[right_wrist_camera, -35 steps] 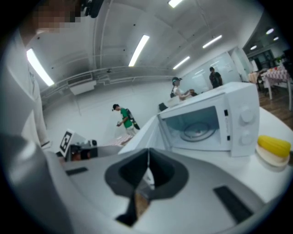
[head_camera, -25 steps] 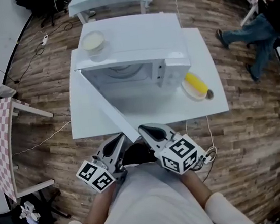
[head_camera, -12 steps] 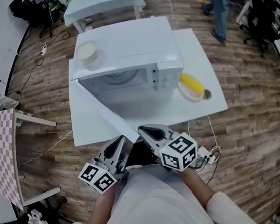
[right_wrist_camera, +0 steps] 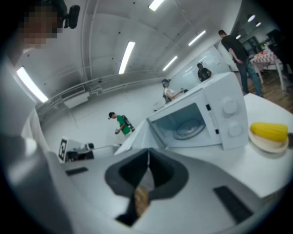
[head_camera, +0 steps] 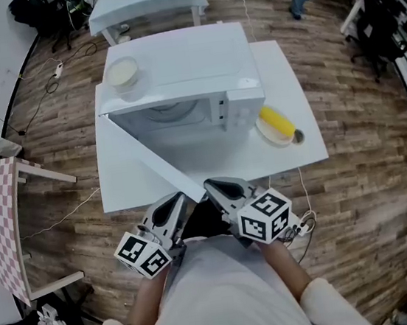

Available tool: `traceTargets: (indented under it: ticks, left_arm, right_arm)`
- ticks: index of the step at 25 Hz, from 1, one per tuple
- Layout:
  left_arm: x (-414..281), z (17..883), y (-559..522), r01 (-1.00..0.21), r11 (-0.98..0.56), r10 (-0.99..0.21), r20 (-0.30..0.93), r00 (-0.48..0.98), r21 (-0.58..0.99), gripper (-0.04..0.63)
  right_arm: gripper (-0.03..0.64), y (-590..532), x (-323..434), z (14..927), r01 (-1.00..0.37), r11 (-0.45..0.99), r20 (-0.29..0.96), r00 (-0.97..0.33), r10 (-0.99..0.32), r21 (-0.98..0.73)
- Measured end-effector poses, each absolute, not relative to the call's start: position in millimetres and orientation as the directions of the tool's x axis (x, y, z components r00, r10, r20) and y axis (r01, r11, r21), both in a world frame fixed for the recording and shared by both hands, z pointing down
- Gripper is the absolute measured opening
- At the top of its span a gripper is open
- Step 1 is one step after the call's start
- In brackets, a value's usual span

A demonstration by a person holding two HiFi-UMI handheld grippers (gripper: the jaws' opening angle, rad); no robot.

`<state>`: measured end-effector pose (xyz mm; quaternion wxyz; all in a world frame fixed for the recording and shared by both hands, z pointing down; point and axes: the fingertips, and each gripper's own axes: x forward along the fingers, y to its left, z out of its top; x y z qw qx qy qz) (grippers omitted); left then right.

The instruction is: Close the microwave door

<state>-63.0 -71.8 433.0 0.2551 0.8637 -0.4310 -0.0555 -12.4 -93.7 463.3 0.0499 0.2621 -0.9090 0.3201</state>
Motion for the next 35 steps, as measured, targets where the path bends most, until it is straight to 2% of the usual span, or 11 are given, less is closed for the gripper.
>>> traceTargets:
  ticks: [35]
  left_arm:
    - [-40.9,434.1,-102.1,-0.614,-0.513,-0.715,0.097,0.692,0.599,0.018]
  right_arm:
    - [0.023,-123.2,16.4,468.9,-0.554,0.595,0.254,-0.819,-0.514,-0.583]
